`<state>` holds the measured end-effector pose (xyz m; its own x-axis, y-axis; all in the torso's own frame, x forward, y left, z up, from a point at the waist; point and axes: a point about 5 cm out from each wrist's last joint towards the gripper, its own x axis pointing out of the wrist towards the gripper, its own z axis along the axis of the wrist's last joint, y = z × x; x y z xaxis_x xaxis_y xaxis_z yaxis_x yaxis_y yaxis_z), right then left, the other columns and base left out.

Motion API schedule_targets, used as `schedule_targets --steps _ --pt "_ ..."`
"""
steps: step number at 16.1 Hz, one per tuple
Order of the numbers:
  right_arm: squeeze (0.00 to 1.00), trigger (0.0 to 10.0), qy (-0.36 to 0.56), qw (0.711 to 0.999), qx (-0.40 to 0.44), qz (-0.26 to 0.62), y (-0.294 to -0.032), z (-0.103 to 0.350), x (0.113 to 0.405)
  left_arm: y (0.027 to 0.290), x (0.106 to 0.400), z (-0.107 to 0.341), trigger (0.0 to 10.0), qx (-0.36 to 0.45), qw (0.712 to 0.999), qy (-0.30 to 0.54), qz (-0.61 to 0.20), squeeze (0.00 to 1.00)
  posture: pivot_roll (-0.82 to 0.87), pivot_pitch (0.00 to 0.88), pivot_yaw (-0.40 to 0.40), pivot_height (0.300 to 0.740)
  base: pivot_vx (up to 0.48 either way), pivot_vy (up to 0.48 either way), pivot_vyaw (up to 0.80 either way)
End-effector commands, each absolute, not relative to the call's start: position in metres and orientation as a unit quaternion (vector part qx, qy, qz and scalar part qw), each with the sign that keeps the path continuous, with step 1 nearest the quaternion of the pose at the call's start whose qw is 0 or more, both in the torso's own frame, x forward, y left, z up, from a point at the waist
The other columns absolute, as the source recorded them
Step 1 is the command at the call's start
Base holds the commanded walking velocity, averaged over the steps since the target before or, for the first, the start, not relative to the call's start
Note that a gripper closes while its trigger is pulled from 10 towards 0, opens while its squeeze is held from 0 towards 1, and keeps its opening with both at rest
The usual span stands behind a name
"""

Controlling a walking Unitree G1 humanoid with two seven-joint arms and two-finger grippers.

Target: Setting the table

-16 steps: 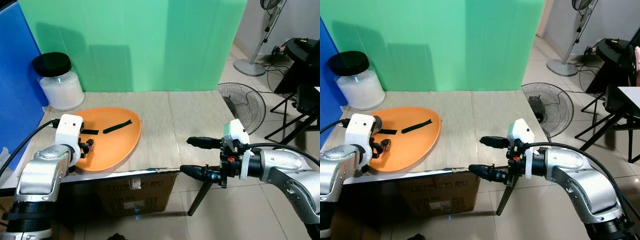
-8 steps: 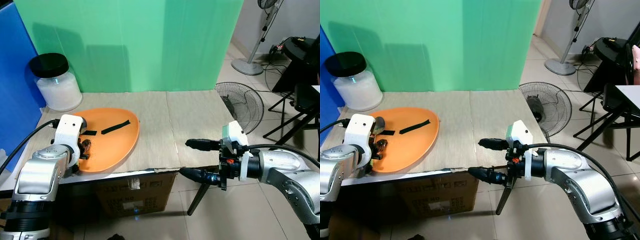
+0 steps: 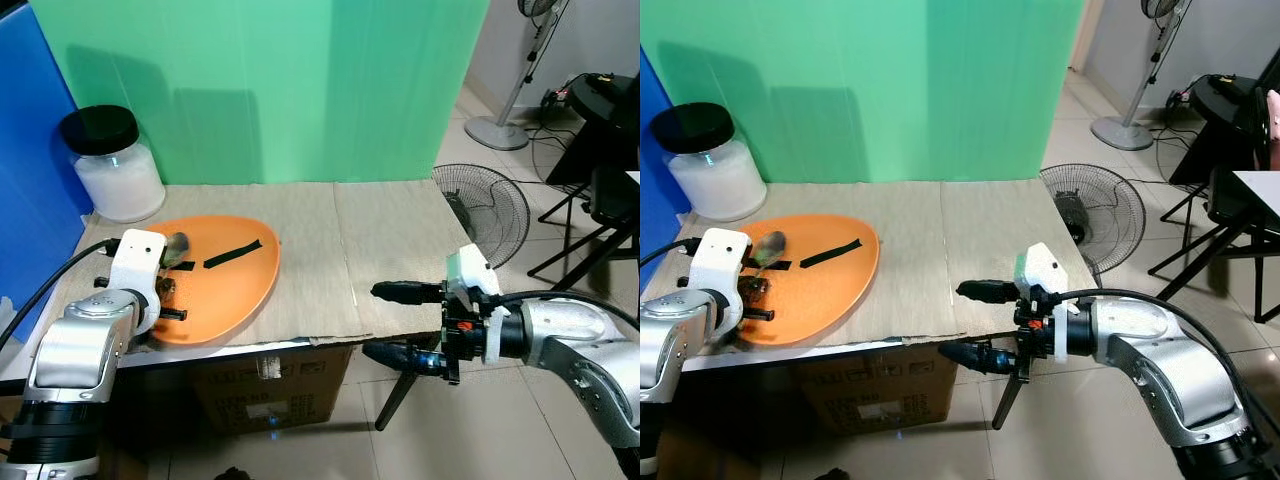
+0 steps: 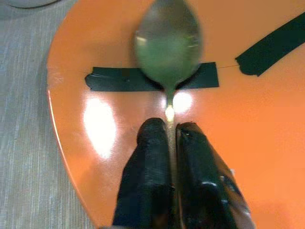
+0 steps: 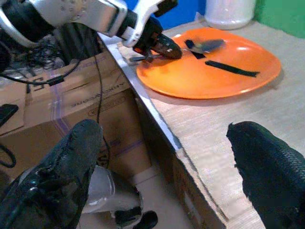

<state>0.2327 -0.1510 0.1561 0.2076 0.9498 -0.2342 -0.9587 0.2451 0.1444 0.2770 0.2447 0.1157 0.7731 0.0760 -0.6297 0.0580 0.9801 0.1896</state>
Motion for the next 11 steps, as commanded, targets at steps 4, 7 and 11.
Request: schedule_targets --steps 4,7,11 --pt "0.0 10.0 0.133 0.77 -0.02 0.623 -0.151 0.158 0.231 0.242 0.275 0.112 0.0 0.101 0.933 0.347 -0.003 0.0 -0.06 0.0 -0.02 0.74 0.0 0.0 0.0" --pt "0.0 10.0 0.132 0.775 -0.021 0.618 -0.15 0.157 0.232 0.24 0.276 0.118 0.0 0.106 0.942 0.318 -0.012 0.0 -0.06 0.0 -0.016 0.74 0.0 0.0 0.0" --pt "0.0 10.0 0.107 0.843 -0.008 0.528 -0.151 0.153 0.245 0.217 0.28 0.149 0.0 0.102 0.974 0.191 -0.07 0.0 -0.06 0.0 -0.006 0.74 0.0 0.0 0.0"
